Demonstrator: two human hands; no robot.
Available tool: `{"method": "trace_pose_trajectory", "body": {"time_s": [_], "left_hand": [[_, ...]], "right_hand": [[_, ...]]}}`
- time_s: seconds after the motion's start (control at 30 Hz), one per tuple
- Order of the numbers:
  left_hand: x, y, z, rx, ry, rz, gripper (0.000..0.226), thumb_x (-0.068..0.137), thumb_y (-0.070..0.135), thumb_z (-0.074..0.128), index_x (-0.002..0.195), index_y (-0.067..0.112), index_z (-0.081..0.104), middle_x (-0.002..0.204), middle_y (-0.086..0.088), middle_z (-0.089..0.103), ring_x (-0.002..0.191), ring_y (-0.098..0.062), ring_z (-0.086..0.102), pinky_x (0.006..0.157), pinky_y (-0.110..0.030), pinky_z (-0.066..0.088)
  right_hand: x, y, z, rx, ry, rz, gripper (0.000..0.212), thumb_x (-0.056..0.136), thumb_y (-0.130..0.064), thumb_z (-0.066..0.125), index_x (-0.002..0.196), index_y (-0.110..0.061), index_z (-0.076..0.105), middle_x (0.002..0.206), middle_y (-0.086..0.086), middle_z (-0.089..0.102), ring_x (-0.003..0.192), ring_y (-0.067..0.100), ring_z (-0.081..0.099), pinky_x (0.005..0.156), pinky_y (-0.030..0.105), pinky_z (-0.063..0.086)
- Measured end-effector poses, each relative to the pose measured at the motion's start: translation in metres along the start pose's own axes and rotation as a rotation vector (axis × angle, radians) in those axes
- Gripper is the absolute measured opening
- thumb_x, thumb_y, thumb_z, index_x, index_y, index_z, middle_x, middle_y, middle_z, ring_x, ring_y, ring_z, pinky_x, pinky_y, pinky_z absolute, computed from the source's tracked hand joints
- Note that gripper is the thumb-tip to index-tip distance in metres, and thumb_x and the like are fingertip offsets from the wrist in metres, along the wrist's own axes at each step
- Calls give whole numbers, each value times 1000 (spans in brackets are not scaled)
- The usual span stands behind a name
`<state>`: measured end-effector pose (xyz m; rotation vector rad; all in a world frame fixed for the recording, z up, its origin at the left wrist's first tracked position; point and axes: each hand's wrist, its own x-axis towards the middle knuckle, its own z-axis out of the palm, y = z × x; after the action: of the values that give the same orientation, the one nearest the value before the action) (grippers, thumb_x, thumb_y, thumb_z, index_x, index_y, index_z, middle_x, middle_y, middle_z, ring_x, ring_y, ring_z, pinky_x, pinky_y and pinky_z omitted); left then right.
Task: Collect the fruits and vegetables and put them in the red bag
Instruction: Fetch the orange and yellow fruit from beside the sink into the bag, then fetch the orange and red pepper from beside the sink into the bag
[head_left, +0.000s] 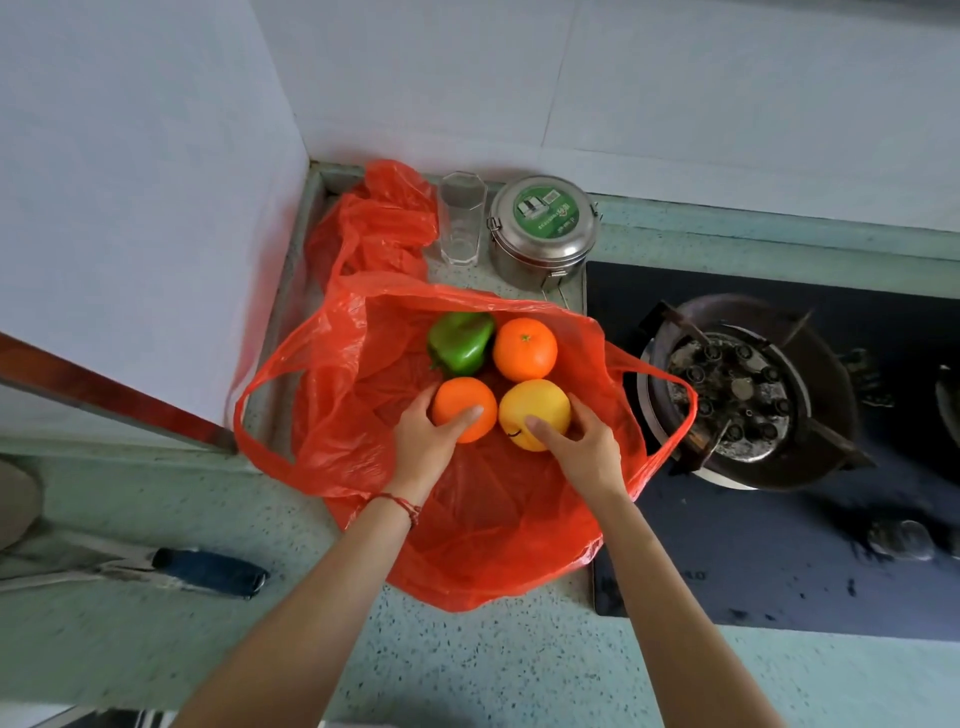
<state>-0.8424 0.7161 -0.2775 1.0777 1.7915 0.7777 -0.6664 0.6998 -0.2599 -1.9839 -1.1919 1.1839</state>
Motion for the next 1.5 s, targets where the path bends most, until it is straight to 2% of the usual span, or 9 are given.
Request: {"method": "trace_pose_trajectory", "body": {"time_s": [0.23,0.4,0.53,0.67,0.77,0.9,1.13,1.27,1.5], "left_hand": [[-6,0,-1,38,6,37,71,74,35,72,133,7,44,138,-14,48,128,-26,44,103,-34,34],[-19,-3,-10,18,18,110,62,79,32,68,131,7,46,137,-13,49,127,-26,44,105,-38,36],[-35,-4,-17,61,13,228,56,82,35,64,127,7,50,132,-13,54,123,-26,48,102,-41,39],[-50,-6,-20,231,-38,428,60,80,42,56,124,2,52,126,-19,56,118,-32,49,99,-32,34],[-60,-10,-18,353,-79,566,64,81,49,48,123,2,52,124,-20,57,116,-35,50,98,-40,39],[-75,-10,-10,470,-138,714,59,83,45,46,122,1,53,123,-19,59,114,-37,53,97,-44,44],[-110,-1,21,565,-260,884,62,88,52,37,126,5,50,128,-16,56,121,-32,49,101,-42,41],[-138,7,50,604,-353,970,57,85,45,42,124,5,52,128,-15,56,120,-32,49,101,-43,41],[-207,10,111,644,-545,1089,61,85,48,36,128,6,49,134,-13,52,127,-32,44,105,-42,34]], "right_hand": [[-11,-2,0,-16,35,-7,79,77,-43,69,141,-12,34,145,8,42,134,23,38,107,36,34],[-27,-1,-4,-23,82,-47,72,81,-40,66,140,-13,35,146,8,40,134,22,36,106,33,32],[-47,1,-5,-63,132,-118,65,84,-39,63,139,-15,37,146,6,41,133,20,37,105,31,33],[-72,8,-9,-202,217,-255,59,88,-37,59,138,-13,40,145,6,41,134,19,37,102,25,31],[-90,18,-14,-323,268,-288,57,90,-39,55,138,-14,38,147,5,38,136,20,32,100,35,38],[-112,39,-24,-455,354,-298,55,90,-38,55,136,-11,42,144,11,42,136,26,32,94,45,47],[-149,78,-52,-464,468,-218,55,90,-36,56,135,-8,43,144,12,43,136,27,33,105,43,40],[-181,107,-74,-449,556,-139,55,90,-37,55,136,-9,43,144,12,43,136,26,34,101,40,42],[-254,169,-112,-414,724,14,53,89,-34,57,132,-5,46,139,17,48,130,34,41,102,45,41]]}}
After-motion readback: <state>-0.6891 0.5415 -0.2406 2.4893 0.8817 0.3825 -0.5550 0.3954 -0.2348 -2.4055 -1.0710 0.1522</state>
